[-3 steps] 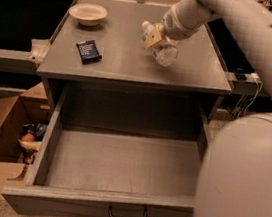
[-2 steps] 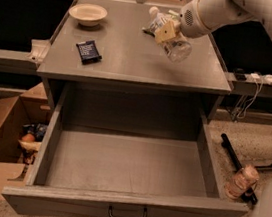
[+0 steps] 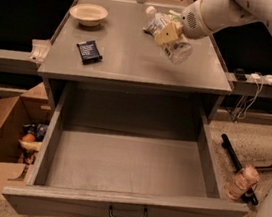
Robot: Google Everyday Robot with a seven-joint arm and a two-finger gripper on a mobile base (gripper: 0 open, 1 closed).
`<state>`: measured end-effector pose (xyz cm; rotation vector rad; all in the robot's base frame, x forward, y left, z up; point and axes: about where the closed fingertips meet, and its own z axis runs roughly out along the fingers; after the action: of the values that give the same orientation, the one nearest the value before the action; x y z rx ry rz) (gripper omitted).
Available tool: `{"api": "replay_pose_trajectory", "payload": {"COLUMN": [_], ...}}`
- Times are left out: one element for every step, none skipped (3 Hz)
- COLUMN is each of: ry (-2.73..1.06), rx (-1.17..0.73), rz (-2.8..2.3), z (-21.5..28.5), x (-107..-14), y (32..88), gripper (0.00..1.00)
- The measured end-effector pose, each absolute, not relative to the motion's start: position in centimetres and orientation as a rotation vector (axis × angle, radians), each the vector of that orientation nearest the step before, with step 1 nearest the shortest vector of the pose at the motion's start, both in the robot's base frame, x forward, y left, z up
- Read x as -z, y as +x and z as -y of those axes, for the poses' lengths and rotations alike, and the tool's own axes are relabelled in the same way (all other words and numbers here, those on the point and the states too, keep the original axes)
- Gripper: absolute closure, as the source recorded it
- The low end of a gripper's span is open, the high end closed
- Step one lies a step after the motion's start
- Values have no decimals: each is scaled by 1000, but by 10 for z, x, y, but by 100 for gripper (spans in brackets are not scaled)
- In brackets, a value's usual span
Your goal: Place blue plastic bottle into top drawer
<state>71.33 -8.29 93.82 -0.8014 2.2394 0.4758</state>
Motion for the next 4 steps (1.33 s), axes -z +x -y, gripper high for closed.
{"api": "replay_pose_trajectory", "payload": {"ry": [-876, -1048, -1203, -1258], "rx": [-500, -580, -694, -664], "rz": [-2210, -2121, -2028, -1967], "z": [76, 64, 61, 69], "x": [-931, -913, -893, -894], "y": [704, 663, 607, 601], "gripper": [100, 100, 100, 100]}}
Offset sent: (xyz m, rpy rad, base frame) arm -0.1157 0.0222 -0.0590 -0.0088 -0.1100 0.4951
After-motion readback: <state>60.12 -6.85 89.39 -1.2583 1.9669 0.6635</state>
